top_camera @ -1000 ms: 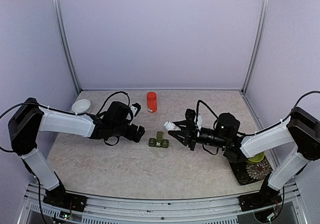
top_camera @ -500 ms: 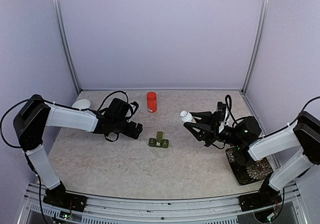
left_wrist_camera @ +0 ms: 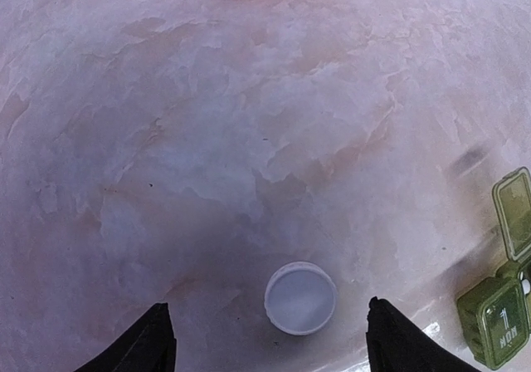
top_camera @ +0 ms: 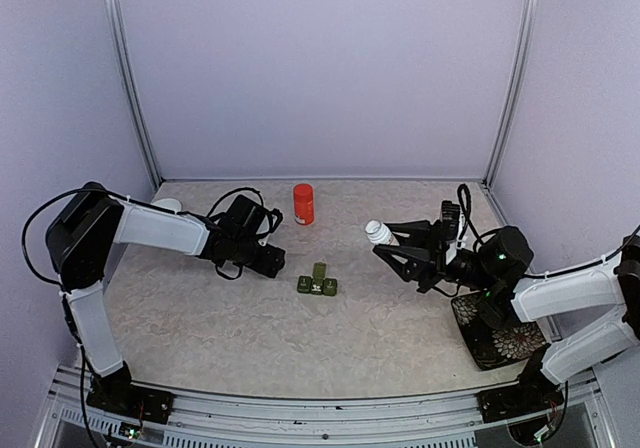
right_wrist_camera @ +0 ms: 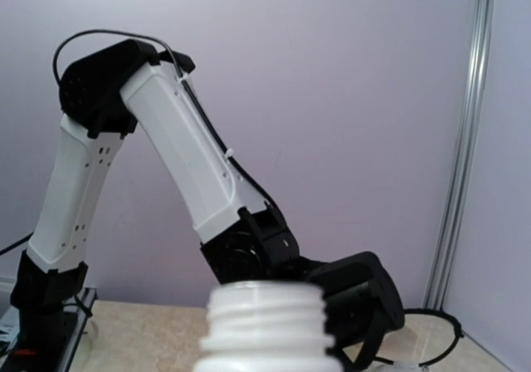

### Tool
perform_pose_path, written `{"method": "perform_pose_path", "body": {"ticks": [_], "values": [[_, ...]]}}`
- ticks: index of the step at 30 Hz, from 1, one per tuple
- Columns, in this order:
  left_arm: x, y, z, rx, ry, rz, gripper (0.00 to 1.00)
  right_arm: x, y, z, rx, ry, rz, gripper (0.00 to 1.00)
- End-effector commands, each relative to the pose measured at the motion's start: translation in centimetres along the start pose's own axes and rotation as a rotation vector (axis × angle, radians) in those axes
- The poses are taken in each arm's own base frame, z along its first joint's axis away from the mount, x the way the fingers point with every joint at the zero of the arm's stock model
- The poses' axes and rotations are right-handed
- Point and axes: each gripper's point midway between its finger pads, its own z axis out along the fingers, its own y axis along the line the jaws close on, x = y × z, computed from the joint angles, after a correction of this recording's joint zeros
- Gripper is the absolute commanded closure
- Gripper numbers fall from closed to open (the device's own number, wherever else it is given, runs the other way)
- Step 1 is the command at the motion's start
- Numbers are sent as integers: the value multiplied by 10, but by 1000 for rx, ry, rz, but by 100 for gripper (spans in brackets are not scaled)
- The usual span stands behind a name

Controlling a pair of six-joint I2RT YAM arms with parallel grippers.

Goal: Sort the pills into containers
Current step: Pick up the lid of the pill bottle from the center of the board.

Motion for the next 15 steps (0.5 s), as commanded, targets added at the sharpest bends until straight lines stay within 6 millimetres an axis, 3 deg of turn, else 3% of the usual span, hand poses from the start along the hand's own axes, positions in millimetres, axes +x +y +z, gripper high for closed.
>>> {"method": "perform_pose_path", "body": {"ticks": [1, 15], "values": [[2, -1, 8, 7, 24, 4, 23, 4, 0, -3, 7, 26, -1, 100], [1, -5, 21, 18, 37, 14, 39, 8, 0, -1, -9, 45, 6, 100]]}}
